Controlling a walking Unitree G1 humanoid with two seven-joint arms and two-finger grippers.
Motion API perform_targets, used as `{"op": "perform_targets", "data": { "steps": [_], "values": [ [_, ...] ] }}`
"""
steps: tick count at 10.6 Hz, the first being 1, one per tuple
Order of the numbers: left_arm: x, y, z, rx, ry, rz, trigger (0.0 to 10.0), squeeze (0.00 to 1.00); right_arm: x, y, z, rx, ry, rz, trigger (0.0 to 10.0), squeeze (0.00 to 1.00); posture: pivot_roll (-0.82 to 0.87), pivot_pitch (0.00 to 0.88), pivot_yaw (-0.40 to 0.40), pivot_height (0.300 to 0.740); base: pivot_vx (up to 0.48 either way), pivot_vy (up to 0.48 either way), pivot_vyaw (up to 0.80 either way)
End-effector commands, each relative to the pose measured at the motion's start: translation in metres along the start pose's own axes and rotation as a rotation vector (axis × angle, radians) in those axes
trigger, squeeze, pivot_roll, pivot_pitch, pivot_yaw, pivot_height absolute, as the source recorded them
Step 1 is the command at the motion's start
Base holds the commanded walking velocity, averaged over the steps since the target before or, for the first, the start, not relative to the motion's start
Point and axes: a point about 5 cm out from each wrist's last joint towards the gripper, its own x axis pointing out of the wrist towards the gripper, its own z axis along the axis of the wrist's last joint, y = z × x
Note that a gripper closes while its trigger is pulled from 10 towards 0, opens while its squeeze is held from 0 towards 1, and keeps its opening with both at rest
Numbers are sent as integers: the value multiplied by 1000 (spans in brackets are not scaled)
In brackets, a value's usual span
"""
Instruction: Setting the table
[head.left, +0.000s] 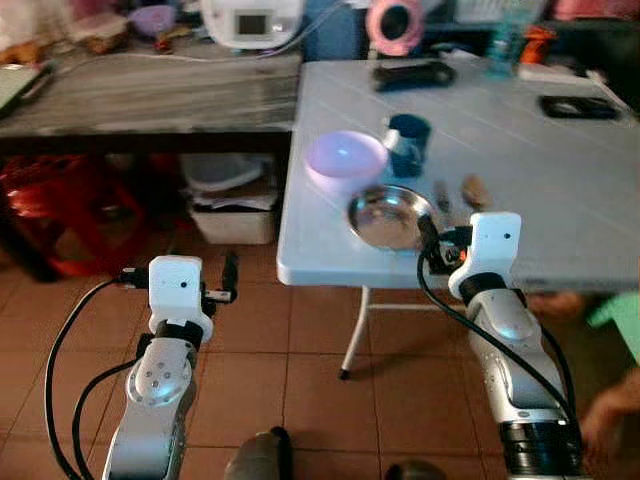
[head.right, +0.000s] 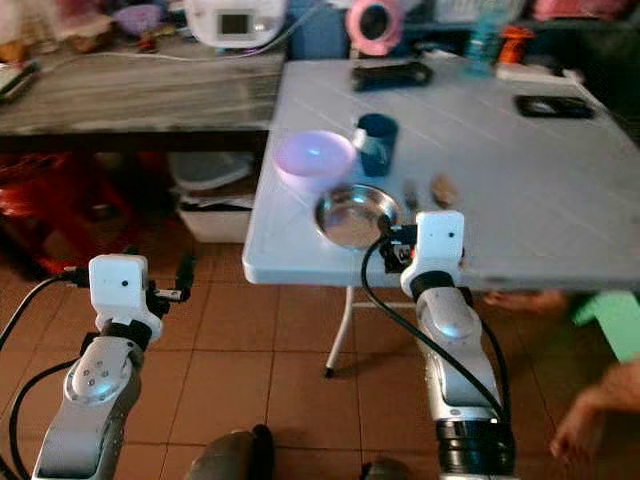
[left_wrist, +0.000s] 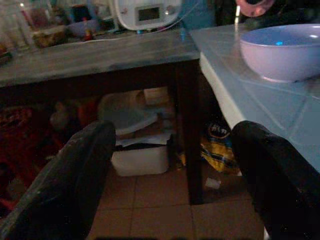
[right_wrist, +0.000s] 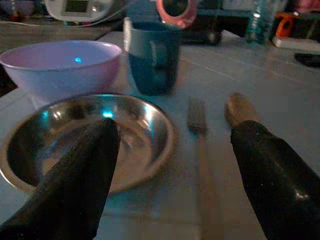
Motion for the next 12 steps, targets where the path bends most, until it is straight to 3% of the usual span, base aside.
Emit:
{"op": "perform_targets", "data": {
  "steps": [1, 2, 3, 4, 8, 12],
  "values": [
    [-1, 0, 3, 4, -4, -11, 10000, 0, 0, -1, -1, 38, 11, 0, 10000, 922, -10, 80, 60, 740, 0, 0, 0],
    [-1, 0, 3, 3, -3, -14, 10000, 0, 1, -2, -1, 17, 13, -3, 10000, 1000, -10, 83, 60, 740, 0, 0, 0],
    [-3, 0, 3, 3, 0, -17, 10000, 0, 4, -3, 0, 39, 24, -9, 10000, 965, -7, 92, 64, 740, 0, 0, 0],
    [-4, 1, 3, 5, 5, -20, 10000, 0, 10, -1, 3, 59, 24, -1, 10000, 0, -2, 100, 69, 740, 0, 0, 0],
    [-10, -1, 7, -8, 1, -77, 10000, 0, 22, 0, 12, 92, 5, 12, 10000, 0, 14, 107, 81, 740, 0, 0, 0],
    [-10, -7, 23, -56, -56, -129, 10000, 0, 5, -1, 29, 70, -93, 9, 10000, 0, 4, 101, 69, 740, 378, 0, 0]
  ]
}}
